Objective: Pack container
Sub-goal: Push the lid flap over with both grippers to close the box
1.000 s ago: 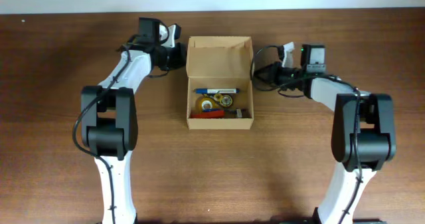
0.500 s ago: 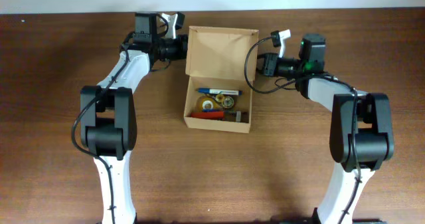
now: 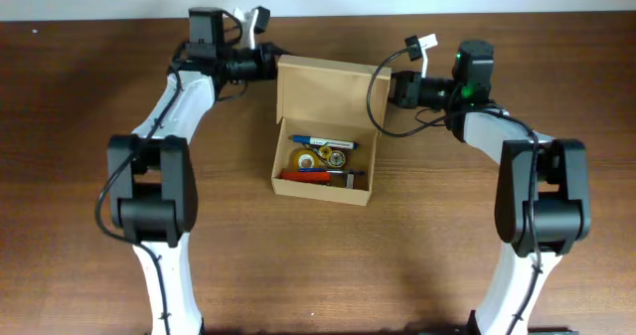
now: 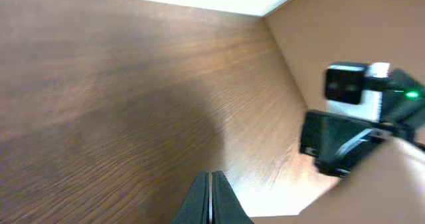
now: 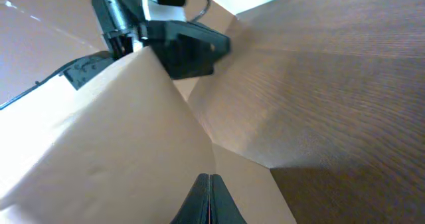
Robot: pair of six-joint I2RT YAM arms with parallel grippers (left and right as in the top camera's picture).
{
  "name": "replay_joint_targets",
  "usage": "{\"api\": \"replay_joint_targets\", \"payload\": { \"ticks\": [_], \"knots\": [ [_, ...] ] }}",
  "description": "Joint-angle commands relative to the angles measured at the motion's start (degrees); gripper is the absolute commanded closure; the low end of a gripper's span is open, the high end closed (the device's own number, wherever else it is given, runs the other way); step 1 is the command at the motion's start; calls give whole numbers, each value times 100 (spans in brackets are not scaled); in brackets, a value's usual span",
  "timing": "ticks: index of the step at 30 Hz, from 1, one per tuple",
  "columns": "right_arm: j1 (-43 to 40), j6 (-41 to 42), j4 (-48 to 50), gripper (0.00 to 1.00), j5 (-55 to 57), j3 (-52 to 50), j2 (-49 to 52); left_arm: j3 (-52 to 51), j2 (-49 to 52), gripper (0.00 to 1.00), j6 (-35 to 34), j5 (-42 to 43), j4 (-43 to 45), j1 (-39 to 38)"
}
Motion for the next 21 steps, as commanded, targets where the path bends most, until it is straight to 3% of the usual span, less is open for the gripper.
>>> {"api": "replay_joint_targets", "payload": {
  "ticks": [1, 6, 21],
  "knots": [
    [-136, 170, 66, 96, -544, 120, -28, 72, -426, 98, 201, 273, 9, 7],
    [-162, 356, 63, 96, -798, 120, -173, 72, -658, 98, 518, 352, -313, 9],
    [-116, 1060, 57, 96, -1233, 118, -328, 70, -1578, 98, 3110, -1029, -3206, -181]
  ]
}}
